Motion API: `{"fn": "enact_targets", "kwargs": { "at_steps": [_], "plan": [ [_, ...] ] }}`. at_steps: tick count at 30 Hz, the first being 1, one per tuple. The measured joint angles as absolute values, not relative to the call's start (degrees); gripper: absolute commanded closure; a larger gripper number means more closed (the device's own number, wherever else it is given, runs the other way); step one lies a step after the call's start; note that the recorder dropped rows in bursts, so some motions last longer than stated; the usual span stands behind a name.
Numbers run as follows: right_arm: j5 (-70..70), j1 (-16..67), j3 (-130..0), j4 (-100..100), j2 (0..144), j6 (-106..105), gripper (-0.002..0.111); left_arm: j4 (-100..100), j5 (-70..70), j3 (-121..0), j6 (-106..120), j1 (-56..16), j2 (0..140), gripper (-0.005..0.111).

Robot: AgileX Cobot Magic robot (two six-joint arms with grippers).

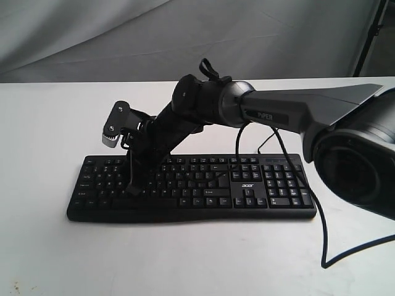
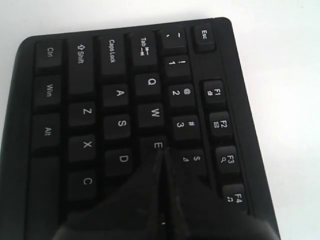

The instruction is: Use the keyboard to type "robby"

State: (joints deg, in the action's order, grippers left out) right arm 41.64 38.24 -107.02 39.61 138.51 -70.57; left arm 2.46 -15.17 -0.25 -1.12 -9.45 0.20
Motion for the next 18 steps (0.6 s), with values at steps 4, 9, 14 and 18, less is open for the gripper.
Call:
{"fn": "enact_targets", "kwargs": {
  "at_steps": [4,9,14,18],
  "plan": [
    [41.64,38.24,-107.02,39.36,138.51,-70.57,0.108,2.46,-15.17,-0.25,-1.12,-9.45,0.20,0.107],
    [41.64,38.24,-107.02,39.23,138.51,-70.57,0.108,2.46,-15.17,-0.25,-1.12,-9.45,0.20,0.107],
    [41.79,38.24,-107.02,38.76,133.78,-70.36,0.108,2.46,-15.17,-0.25,-1.12,-9.45,0.20,0.107],
    [44.97,37.67,-107.02,38.64,131.37,-70.24,0.108,2.46,-15.17,-0.25,-1.12,-9.45,0.20,0.107]
  ]
}}
